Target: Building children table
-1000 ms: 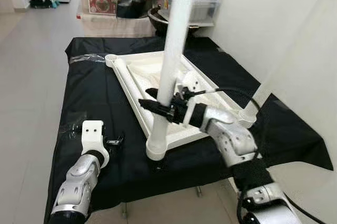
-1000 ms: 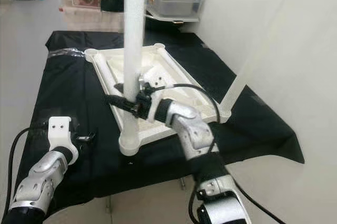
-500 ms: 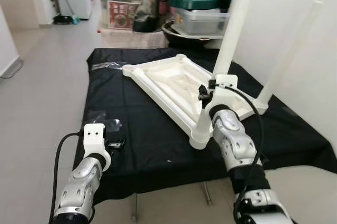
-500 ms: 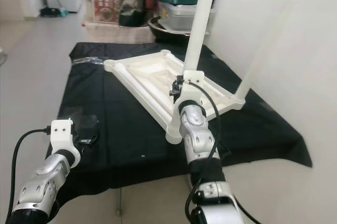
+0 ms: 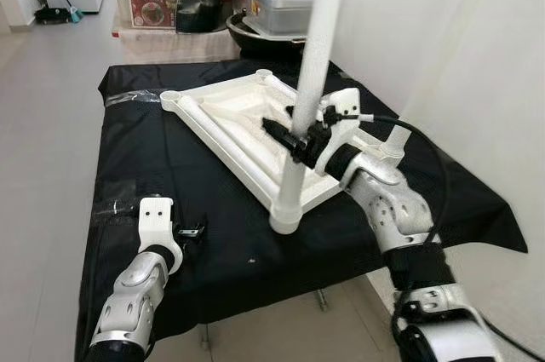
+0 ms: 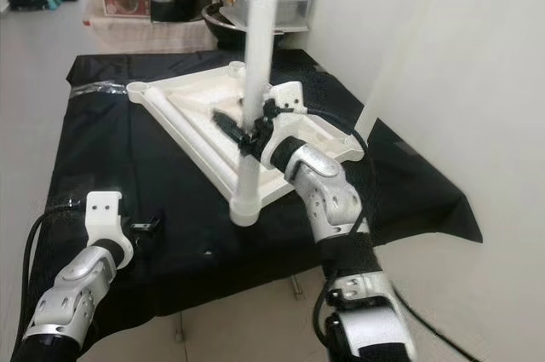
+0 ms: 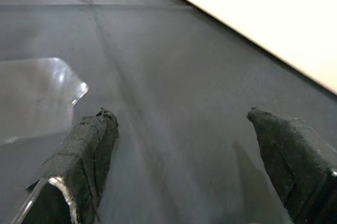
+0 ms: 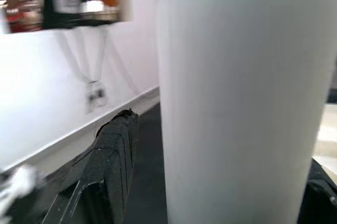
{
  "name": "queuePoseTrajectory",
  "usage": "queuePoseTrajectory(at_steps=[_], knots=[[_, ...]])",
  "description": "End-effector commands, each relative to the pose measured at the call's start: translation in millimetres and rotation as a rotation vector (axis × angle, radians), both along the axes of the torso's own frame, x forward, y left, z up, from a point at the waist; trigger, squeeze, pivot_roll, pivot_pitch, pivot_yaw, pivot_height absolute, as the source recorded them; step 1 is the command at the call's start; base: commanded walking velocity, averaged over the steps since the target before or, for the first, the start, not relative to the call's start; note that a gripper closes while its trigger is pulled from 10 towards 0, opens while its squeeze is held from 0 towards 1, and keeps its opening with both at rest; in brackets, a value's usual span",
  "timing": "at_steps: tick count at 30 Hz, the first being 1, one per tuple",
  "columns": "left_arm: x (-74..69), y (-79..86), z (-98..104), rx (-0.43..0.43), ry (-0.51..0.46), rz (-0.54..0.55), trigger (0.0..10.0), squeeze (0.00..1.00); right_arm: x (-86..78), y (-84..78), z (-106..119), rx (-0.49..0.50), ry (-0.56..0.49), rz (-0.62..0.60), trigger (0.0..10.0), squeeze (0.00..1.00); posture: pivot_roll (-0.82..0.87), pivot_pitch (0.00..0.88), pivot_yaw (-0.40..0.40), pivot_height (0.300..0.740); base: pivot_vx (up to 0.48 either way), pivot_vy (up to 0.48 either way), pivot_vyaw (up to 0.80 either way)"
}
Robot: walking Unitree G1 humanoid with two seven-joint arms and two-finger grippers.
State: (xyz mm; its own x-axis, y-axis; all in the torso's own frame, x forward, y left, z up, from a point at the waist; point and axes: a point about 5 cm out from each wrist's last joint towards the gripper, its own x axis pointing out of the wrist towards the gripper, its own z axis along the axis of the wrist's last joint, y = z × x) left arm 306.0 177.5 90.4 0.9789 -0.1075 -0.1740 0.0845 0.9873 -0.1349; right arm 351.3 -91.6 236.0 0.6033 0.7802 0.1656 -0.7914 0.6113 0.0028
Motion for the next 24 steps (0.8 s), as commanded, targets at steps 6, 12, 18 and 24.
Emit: queuePoseTrajectory(at_steps=[6, 12, 18, 24], knots=[[-2.6, 2.1, -4, 0.023, 0.023, -0.003, 10.0, 0.00, -15.5, 23.0, -11, -0.084, -0.032, 0.324, 10.0, 0.00, 0.12, 0.000, -0.153, 0.740, 0.000, 0.000, 0.00], [-4.3, 2.9, -5, 0.019, 0.019, 0.008, 10.0, 0.00, -31.0, 36.5, -8, -0.059, -0.064, 0.523, 10.0, 0.00, 0.13, 0.000, -0.162, 0.740, 0.000, 0.000, 0.00], [-5.9, 1.8, -7, 0.018, 0.026, 0.007, 10.0, 0.00, -25.3, 37.8, -19, -0.083, -0.021, 0.432, 0.0, 0.00, 0.12, 0.000, -0.159, 0.740, 0.000, 0.000, 0.00], [-4.7, 1.3, -7, 0.016, 0.025, 0.007, 10.0, 0.00, 7.8, 21.2, -43, -0.153, 0.131, -0.001, 0.0, 0.00, 0.08, 0.000, -0.145, 0.740, 0.000, 0.000, 0.00]])
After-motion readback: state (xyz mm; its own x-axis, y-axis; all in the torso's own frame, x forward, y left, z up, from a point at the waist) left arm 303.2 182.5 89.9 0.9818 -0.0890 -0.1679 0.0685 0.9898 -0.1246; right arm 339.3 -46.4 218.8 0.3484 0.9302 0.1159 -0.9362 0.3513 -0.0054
